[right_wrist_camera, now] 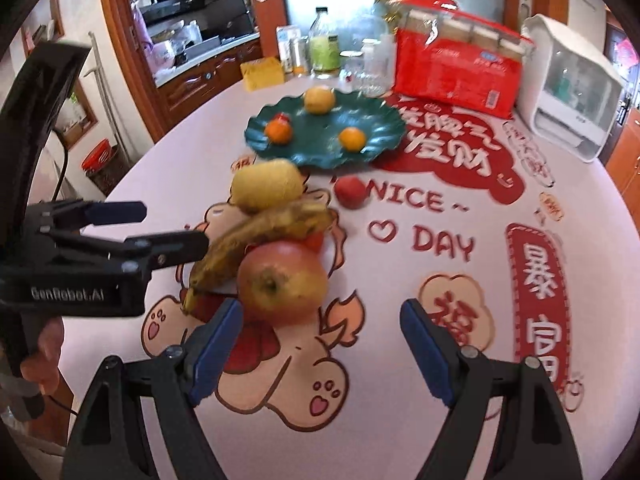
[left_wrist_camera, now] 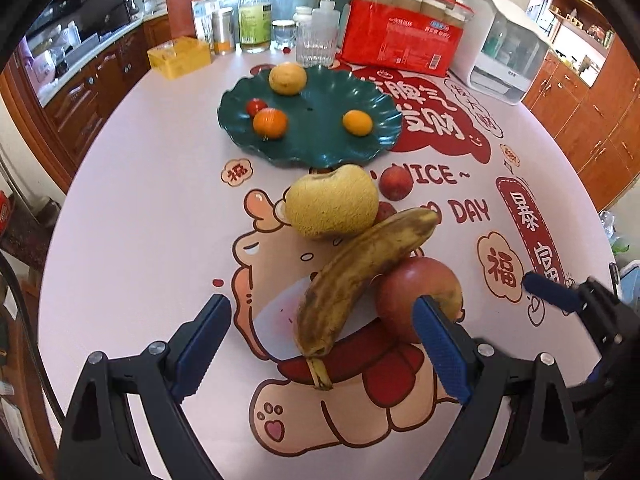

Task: Organize fruits
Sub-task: 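Withdraw both tools from the plate back toward the remaining fruit, then grasp the spotted banana with the left gripper while the right grasps the red apple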

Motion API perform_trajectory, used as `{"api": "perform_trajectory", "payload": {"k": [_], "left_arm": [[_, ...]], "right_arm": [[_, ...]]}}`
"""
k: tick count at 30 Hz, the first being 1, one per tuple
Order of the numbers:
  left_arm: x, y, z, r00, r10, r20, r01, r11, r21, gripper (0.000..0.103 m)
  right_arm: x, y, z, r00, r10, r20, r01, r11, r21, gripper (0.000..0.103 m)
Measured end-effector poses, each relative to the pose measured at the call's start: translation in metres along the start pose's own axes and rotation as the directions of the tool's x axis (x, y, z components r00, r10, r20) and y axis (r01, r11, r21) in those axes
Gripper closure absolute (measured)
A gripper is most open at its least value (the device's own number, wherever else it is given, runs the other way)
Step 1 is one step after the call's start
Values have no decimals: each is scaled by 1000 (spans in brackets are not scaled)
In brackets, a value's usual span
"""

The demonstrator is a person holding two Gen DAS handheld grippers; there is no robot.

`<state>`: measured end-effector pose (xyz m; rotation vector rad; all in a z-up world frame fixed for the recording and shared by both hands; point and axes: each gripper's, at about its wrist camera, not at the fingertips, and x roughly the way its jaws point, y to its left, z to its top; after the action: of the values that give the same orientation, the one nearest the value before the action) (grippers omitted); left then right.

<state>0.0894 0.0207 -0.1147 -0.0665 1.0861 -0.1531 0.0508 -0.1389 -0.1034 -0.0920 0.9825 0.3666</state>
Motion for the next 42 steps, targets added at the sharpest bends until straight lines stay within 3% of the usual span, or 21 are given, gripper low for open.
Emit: {"api": "perform_trajectory", "payload": {"k": [10, 18, 20, 24, 35, 42], "left_arm": [[33, 9, 5, 998, -38, -59, 37, 999, -22, 24], [43, 14, 10, 997, -34, -76, 32, 999, -29, 25], [45, 14, 12, 996, -37, -80, 34, 999, -32, 25], [48, 13, 14, 995, -41, -87, 38, 999, -32, 25], [62, 1, 19, 992, -68, -108, 66, 998, -26, 25], [80, -12, 19, 984, -90, -151, 88, 996, -17, 42]], "right_arm": [[40, 21, -3, 999, 27, -26, -29, 998, -60, 21], [60, 27, 7, 1000, 8, -3, -8, 994, -106, 22], [64, 29, 11, 1000, 7, 4, -6, 992, -126, 32], [67, 30, 13, 1000, 5, 7, -4, 988, -154, 32], [55, 4, 1, 1000, -14, -19, 12, 995, -104, 33], [51, -13, -1, 999, -35, -29, 34, 998, -52, 33]]}}
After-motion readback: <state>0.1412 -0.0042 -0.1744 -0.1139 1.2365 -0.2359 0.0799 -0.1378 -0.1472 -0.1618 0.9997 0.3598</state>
